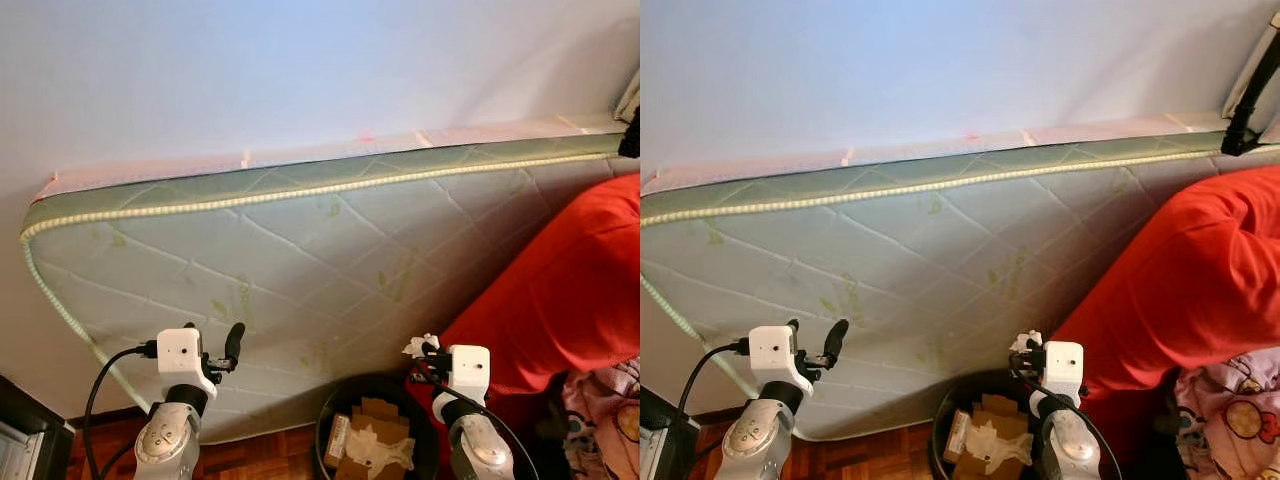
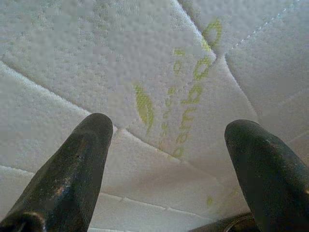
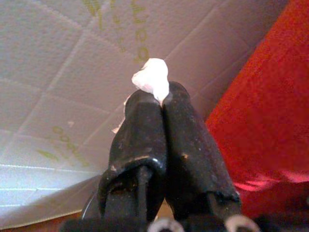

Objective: Clean up the room

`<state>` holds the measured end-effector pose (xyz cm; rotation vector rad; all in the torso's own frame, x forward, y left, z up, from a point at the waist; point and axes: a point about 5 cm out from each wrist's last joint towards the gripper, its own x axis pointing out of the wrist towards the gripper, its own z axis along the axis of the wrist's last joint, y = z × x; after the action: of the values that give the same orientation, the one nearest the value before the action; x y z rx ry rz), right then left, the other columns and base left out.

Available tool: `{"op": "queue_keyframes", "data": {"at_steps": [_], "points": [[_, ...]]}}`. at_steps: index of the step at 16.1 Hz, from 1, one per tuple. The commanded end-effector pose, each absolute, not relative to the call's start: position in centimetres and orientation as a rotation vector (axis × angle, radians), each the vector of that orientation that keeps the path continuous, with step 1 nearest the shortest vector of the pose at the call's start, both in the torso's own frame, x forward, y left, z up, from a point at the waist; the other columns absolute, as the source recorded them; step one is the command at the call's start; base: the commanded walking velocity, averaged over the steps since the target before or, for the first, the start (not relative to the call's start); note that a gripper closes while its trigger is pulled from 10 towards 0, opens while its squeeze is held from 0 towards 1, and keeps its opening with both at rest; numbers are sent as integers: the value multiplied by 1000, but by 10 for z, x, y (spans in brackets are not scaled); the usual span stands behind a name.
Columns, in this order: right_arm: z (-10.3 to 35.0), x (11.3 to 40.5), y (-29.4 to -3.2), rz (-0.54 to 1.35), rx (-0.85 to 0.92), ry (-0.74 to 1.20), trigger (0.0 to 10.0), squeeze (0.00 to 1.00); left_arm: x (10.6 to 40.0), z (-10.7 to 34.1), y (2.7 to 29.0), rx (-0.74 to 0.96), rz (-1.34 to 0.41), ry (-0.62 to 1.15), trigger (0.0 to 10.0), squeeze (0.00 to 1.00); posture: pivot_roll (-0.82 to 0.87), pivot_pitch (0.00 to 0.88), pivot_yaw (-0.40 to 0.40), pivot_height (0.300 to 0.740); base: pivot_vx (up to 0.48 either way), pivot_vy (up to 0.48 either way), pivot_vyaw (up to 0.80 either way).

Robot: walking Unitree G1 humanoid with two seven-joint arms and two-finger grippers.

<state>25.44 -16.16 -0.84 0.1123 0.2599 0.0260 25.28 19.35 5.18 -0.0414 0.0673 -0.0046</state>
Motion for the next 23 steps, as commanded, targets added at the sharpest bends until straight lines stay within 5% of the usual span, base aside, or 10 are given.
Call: {"op": "queue_keyframes", "data": {"at_steps": [1, 23], "points": [[-5, 256, -161, 27, 113, 236, 10000, 0, 254, 55, 194, -55, 0, 60, 10000, 0, 56, 45, -44, 666, 0, 0, 0], [-10, 268, -139, 153, 118, 341, 10000, 0, 256, 60, 200, -68, 46, 61, 10000, 0, 63, 60, -41, 643, 0, 0, 0]]}}
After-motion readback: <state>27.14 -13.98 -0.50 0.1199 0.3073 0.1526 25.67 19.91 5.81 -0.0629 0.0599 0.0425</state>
